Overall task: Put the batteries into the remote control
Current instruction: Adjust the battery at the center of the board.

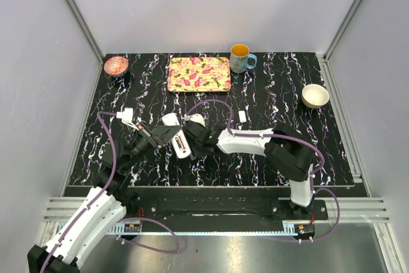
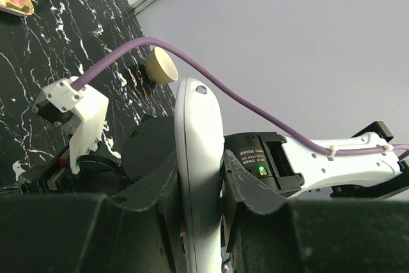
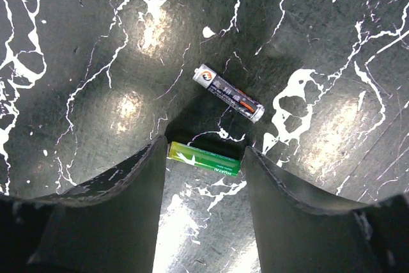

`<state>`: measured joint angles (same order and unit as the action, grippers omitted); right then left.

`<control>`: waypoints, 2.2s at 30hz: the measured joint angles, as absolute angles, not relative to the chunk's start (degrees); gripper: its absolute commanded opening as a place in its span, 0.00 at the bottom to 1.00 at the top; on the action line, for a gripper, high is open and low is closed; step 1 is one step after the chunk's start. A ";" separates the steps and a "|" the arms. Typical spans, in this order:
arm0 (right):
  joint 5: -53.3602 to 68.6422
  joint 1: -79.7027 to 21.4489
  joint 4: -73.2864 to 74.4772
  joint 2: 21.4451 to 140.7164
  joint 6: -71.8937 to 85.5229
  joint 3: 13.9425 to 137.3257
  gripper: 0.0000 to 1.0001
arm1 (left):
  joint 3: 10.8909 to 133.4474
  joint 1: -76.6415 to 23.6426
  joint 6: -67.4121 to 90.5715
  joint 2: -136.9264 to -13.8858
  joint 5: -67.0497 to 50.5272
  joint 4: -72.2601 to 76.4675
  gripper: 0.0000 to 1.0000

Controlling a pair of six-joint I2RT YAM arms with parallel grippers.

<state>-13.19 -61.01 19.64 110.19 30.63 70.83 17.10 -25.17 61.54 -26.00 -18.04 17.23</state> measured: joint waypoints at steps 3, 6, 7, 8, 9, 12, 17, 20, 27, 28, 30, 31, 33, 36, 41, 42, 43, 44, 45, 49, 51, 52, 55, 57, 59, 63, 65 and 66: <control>-14.04 -61.14 20.10 110.48 30.55 71.13 0.54 | 16.84 -25.17 61.56 -25.93 -18.02 17.26 0.00; -14.52 -61.17 20.49 110.56 30.44 71.26 0.49 | 16.60 -25.23 61.73 -25.93 -18.04 17.23 0.00; -14.66 -61.17 20.60 110.59 30.39 71.26 0.48 | 16.60 -25.23 61.73 -25.93 -18.02 17.23 0.00; -14.90 -61.17 20.71 110.59 30.39 71.26 0.47 | 16.58 -25.23 61.76 -25.93 -18.02 17.23 0.00; -14.98 -61.19 20.78 110.61 30.41 71.31 0.47 | 16.53 -25.23 61.76 -25.93 -18.04 17.26 0.00; -15.09 -61.19 20.95 110.65 30.41 71.44 0.44 | 16.47 -25.23 61.87 -25.91 -18.04 17.30 0.00; -15.49 -61.19 21.12 110.65 30.50 71.42 0.42 | 16.47 -25.23 61.95 -25.91 -18.02 17.30 0.00; -15.75 -61.19 21.47 110.13 30.74 70.91 0.42 | 16.47 -25.23 61.95 -25.91 -18.02 17.26 0.00; -17.96 -61.19 24.88 105.97 31.09 66.81 0.42 | 16.45 -25.30 61.93 -25.96 -18.02 17.23 0.00; -18.37 -61.06 25.28 105.30 31.09 66.13 0.42 | 16.45 -25.30 61.95 -25.98 -18.02 17.23 0.00; -18.90 -60.58 25.74 104.22 30.85 65.01 0.43 | 16.45 -25.34 61.93 -26.00 -18.02 17.21 0.00; -19.07 -60.10 25.87 103.77 30.59 64.47 0.43 | 16.45 -25.34 61.93 -26.00 -18.02 17.21 0.00; -19.42 -58.48 25.93 103.15 29.71 63.59 0.42 | 16.45 -25.34 61.93 -26.00 -18.02 17.21 0.00; -19.70 -54.39 25.89 102.85 27.33 62.96 0.43 | 16.45 -25.34 61.93 -26.04 -18.02 17.21 0.00; -20.05 -47.48 25.10 102.87 23.31 63.29 0.43 | 16.34 -25.39 61.93 -26.48 -18.00 17.19 0.00; -20.05 -46.33 25.17 103.02 22.70 63.66 0.43 | 16.32 -25.39 61.93 -26.61 -18.00 17.19 0.00; -20.03 -45.34 25.12 103.35 22.13 64.29 0.43 | 16.32 -25.41 61.93 -26.76 -18.00 17.23 0.00; -20.01 -44.56 25.02 103.81 21.56 65.08 0.43 | 16.32 -25.45 61.93 -26.85 -18.02 17.19 0.00; -19.99 -43.99 24.86 104.40 21.04 65.95 0.43 | 16.32 -25.45 61.93 -26.92 -18.00 17.19 0.00; -19.31 -43.16 23.70 107.37 19.49 69.19 0.43 | 16.32 -25.45 61.91 -27.11 -18.00 17.19 0.00; -18.48 -43.03 23.27 108.55 19.05 69.93 0.43 | 16.32 -25.45 61.91 -27.11 -18.02 17.23 0.00; -18.09 -43.00 23.00 108.97 18.96 70.00 0.44 | 16.32 -25.45 61.91 -27.11 -18.00 17.21 0.00; -16.69 -42.78 22.31 109.14 18.85 70.11 0.47 | 16.29 -25.45 61.91 -27.11 -18.00 17.21 0.00; -15.81 -42.59 22.09 109.14 18.87 70.11 0.53 | 16.25 -25.45 61.91 -27.11 -18.00 17.23 0.00; -15.20 -42.35 22.02 109.14 18.96 70.11 0.59 | 16.25 -25.45 61.91 -27.11 -18.00 17.21 0.00; -14.76 -42.30 21.76 109.16 19.35 70.08 0.67 | 16.23 -25.45 61.93 -27.11 -17.98 17.23 0.00; -14.74 -42.26 21.74 109.16 19.55 70.08 0.70 | 16.19 -25.45 61.93 -27.11 -17.98 17.28 0.00; -14.76 -42.26 21.78 109.16 19.77 70.08 0.73 | 16.01 -25.45 61.93 -27.11 -17.98 17.52 0.00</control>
<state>-14.76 -42.26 21.78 109.16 19.77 70.08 16.01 -25.45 61.93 -27.11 -17.98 17.52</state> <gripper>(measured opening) 0.675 0.287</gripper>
